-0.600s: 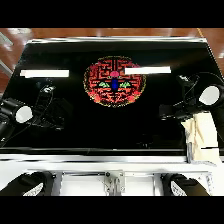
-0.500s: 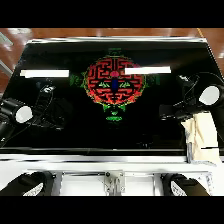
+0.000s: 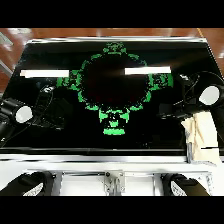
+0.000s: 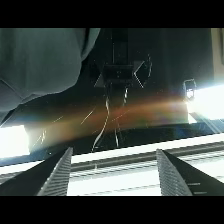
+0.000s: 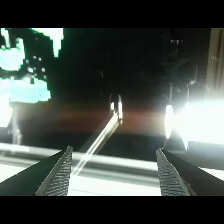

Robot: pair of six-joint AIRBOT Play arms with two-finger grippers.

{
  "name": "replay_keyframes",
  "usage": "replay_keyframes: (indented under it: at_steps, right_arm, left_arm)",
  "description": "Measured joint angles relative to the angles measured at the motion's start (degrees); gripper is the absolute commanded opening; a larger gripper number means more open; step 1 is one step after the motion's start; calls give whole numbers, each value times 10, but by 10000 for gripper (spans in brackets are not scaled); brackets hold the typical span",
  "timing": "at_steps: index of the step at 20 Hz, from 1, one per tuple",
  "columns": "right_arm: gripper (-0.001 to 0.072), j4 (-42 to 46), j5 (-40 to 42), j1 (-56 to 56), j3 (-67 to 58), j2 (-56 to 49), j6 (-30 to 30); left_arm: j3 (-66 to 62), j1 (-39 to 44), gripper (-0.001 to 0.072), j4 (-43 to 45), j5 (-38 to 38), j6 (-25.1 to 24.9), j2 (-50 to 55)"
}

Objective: Fold the shirts.

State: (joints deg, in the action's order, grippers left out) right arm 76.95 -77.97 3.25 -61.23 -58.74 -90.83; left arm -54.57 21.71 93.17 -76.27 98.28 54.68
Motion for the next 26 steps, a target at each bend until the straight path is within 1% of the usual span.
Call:
replay_keyframes:
  at_steps: [4, 7, 12, 15, 16, 17, 18, 24, 26]
  right_arm:
    - [635, 9, 56, 0, 0, 0, 0]
    - [635, 15, 82, 0, 0, 0, 0]
    - [635, 33, 91, 0, 0, 0, 2]
    - [635, 38, 94, 0, 0, 0, 2]
    - [635, 39, 94, 0, 0, 0, 2]
    - [635, 40, 94, 0, 0, 0, 2]
    - [635, 40, 95, 0, 0, 0, 2]
    - [635, 42, 95, 0, 0, 0, -6]
    - [635, 42, 95, 0, 0, 0, -11]
  left_arm:
    - [0, 0, 605, 0, 0, 0, 0]
    - [0, 0, 604, -1, 12, 4, 0]
    - [3, 0, 604, -4, 106, 9, 8]
    - [3, 0, 605, -8, 138, 13, 18]
    - [3, -1, 611, -6, 147, 9, 24]
    - [1, -8, 681, 2, 156, 9, 34]
    - [-3, -21, 719, 15, 159, 10, 47]
    - [-60, -161, 719, 39, 140, 11, 186]
    - [-73, -197, 720, 26, 148, 2, 233]
